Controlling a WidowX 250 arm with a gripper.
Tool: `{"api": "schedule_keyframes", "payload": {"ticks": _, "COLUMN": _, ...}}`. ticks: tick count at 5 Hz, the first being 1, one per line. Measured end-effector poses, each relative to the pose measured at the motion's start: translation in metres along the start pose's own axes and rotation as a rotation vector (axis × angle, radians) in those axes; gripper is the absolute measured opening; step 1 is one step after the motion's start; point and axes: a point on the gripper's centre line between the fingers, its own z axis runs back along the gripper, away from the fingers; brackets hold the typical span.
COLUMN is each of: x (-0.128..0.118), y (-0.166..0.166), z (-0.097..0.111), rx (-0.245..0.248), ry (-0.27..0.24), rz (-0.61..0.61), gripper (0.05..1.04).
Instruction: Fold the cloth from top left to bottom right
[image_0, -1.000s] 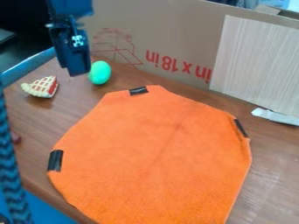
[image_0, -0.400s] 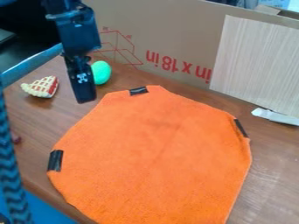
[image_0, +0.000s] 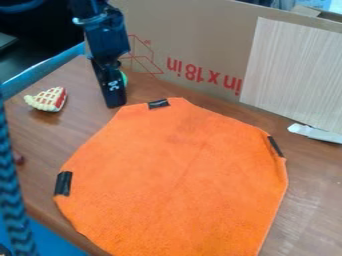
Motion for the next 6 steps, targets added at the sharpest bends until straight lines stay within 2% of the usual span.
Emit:
{"api": "schedule_keyframes", "payload": {"ticks": 1, "x": 0.026, "y": 0.025, "z": -0.016, "rx": 0.025, "ry": 0.006, "rz": -0.003, "gripper": 1.0}}
{"api": "schedule_keyframes", "payload": {"ticks": 2, "x": 0.043, "y": 0.043, "z": -0.021, "rx": 0.029, "ry": 0.006, "rz": -0.008, "gripper": 1.0}}
{"api": "schedule_keyframes", "payload": {"ticks": 3, "x": 0.054, "y": 0.061, "z": -0.031, "rx": 0.036, "ry": 0.002, "rz": -0.071, "gripper": 1.0}}
{"api": "schedule_keyframes", "payload": {"ticks": 4, "x": 0.056, "y": 0.068, "z": -0.044, "rx": 0.037, "ry": 0.005, "rz": -0.108, "gripper": 1.0}}
{"api": "schedule_keyframes", "payload": {"ticks": 6, "x": 0.066, "y": 0.08, "z": -0.064, "rx": 0.076, "ry": -0.033, "rz": -0.15, "gripper": 1.0}}
